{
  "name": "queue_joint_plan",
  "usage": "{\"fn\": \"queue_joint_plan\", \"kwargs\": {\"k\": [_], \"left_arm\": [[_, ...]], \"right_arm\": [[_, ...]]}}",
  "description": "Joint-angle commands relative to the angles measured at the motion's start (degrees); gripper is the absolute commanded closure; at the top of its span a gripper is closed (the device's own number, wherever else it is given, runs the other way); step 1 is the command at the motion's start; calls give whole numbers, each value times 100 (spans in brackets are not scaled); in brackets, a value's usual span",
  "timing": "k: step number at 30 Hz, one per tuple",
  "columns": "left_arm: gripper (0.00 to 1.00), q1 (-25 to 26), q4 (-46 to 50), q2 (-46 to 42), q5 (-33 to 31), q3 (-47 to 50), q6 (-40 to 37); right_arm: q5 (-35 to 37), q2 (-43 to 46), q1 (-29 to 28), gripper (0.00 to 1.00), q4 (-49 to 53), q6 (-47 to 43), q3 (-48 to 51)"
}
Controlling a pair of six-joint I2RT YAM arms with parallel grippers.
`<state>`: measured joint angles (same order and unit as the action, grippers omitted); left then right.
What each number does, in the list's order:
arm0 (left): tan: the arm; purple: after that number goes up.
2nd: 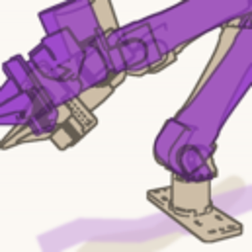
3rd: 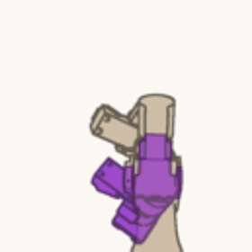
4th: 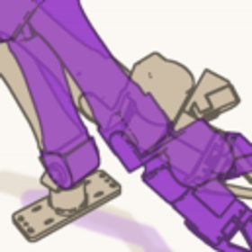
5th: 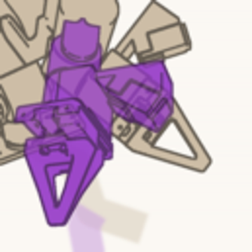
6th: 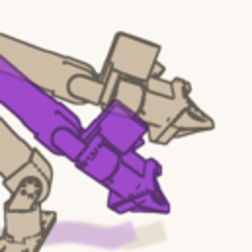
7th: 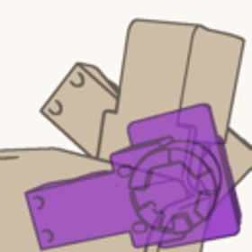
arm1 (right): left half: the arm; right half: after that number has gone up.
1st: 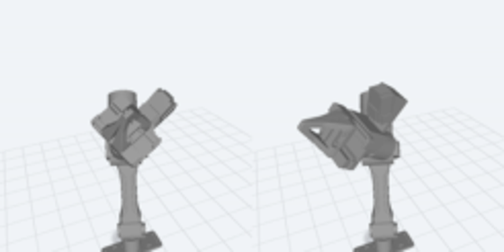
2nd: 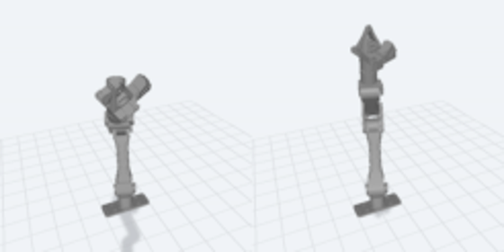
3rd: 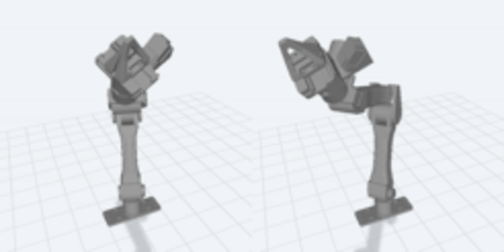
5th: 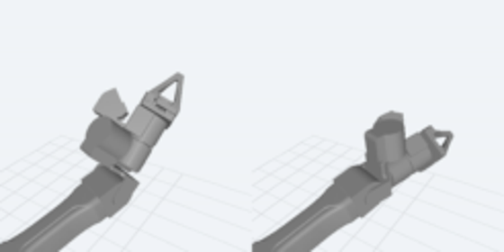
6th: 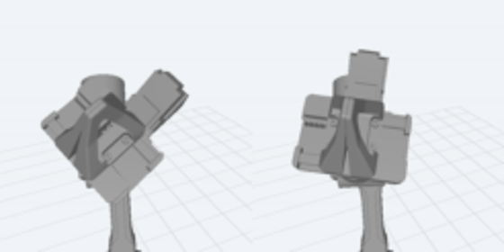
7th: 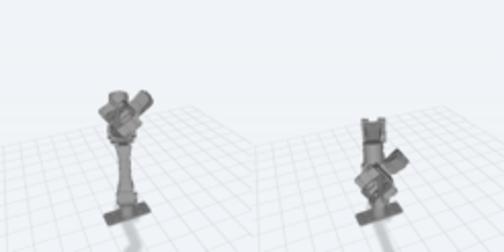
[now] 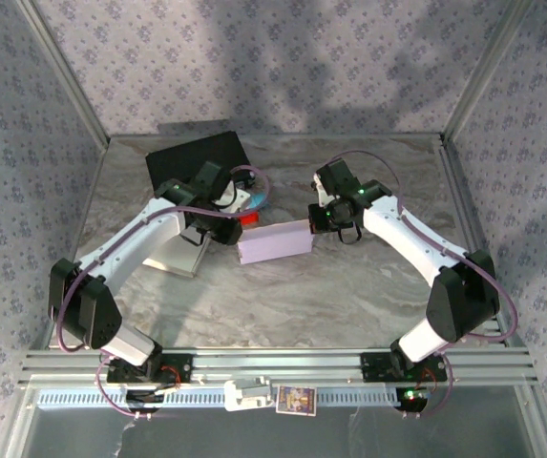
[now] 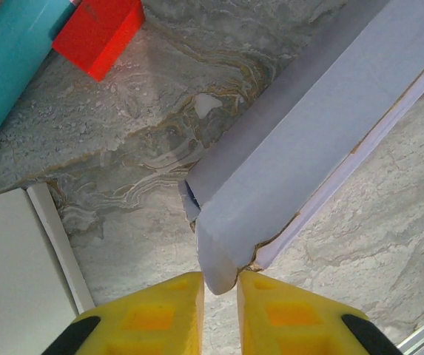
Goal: Fold the paper box
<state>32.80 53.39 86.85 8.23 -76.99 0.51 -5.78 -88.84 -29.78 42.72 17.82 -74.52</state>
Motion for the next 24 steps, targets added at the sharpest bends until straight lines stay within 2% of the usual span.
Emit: {"fn": "queue_joint_plan", "kwargs": {"k": [1,10,18,24], "left_arm": [[81,31,-3,85,-14,-197,18],[88,73,64,219,21,-308,266],[99,110,80,258,70,-429,680],[100,96,215,385,257,-625,1135]], "right_arm": [[-2,-88,-7,100,285,90,-92],[49,-85,-61,100,274,146,-133],[101,-105,-131,100,276,190,-143],[93,-92,-142,100,241,229,-105]]}}
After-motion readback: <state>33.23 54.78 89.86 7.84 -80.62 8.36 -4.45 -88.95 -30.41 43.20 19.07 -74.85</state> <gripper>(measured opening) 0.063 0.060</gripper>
